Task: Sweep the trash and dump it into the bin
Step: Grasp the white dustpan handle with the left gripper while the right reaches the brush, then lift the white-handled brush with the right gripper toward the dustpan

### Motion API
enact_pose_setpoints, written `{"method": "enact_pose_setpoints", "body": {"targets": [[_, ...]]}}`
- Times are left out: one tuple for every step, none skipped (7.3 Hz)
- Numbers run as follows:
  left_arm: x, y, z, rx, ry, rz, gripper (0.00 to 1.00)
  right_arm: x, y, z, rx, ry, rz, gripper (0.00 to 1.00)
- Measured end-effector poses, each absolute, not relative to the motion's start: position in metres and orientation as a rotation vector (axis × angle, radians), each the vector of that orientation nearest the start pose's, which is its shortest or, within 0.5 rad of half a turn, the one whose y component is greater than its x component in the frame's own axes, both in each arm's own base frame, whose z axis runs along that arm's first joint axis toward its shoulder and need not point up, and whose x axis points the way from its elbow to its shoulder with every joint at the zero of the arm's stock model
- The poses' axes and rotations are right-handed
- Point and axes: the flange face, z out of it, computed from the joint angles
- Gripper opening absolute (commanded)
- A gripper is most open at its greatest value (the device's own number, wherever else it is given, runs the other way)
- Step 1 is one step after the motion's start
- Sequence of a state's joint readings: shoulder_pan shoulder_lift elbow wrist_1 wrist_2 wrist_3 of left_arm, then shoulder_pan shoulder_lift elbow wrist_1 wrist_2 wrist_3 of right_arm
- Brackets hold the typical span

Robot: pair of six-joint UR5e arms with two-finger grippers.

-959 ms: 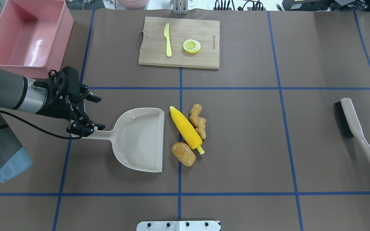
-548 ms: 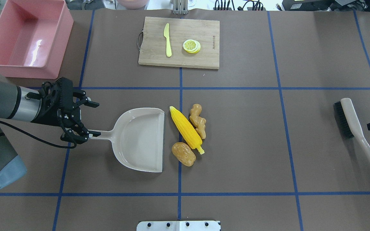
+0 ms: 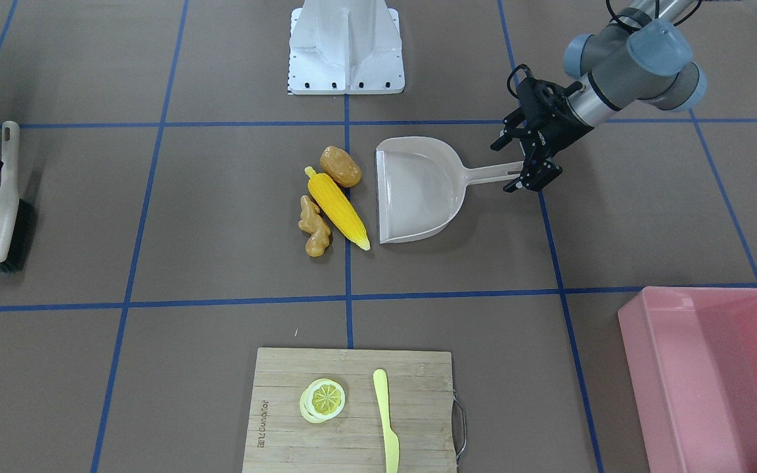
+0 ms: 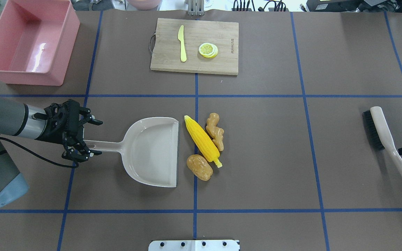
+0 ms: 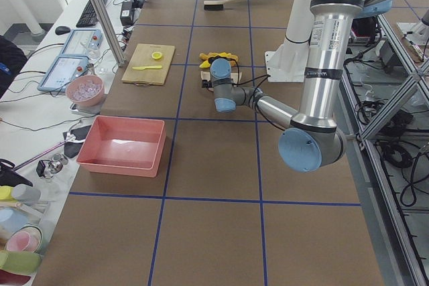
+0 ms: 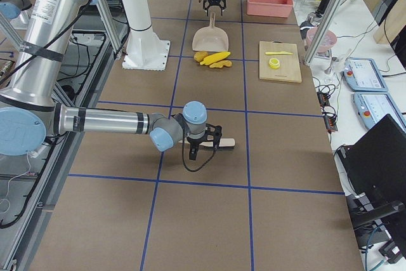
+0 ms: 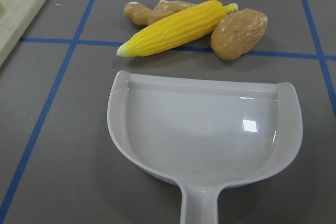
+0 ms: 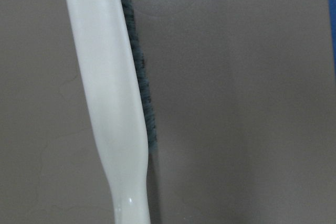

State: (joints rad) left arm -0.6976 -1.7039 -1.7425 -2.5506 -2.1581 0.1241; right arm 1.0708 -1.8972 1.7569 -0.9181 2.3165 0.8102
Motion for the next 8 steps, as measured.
{"method": "enact_pose_setpoints", "body": {"targets": [[0.369,-0.411,0.396,1.04,0.99,1.207,0.98,-0.129,-0.36,0.632,-0.054,-0.88,0.09,1.0],[0.375,-0.416,0.396,1.036,0.991,1.206,0.98,-0.135,-0.36,0.625,-0.055,-0.887,0.088,1.0],[0.379,-0.419,0.396,1.035,0.992,1.207,0.98,-0.144,-0.357,0.619,-0.068,-0.891,0.087,1.0],[0.382,-0.419,0.397,1.038,0.995,1.208,0.98,-0.156,-0.35,0.616,-0.084,-0.887,0.071,1.0],[0.382,-0.419,0.397,1.046,1.001,1.211,0.98,-0.165,-0.343,0.617,-0.095,-0.875,0.055,0.94],[0.383,-0.418,0.396,1.054,1.007,1.215,0.98,-0.169,-0.334,0.62,-0.102,-0.858,0.042,0.7],[0.386,-0.415,0.396,1.057,1.013,1.221,0.98,-0.17,-0.327,0.623,-0.107,-0.842,0.035,0.24],[0.389,-0.413,0.397,1.06,1.02,1.226,0.98,-0.169,-0.321,0.625,-0.109,-0.831,0.032,0.03]]}}
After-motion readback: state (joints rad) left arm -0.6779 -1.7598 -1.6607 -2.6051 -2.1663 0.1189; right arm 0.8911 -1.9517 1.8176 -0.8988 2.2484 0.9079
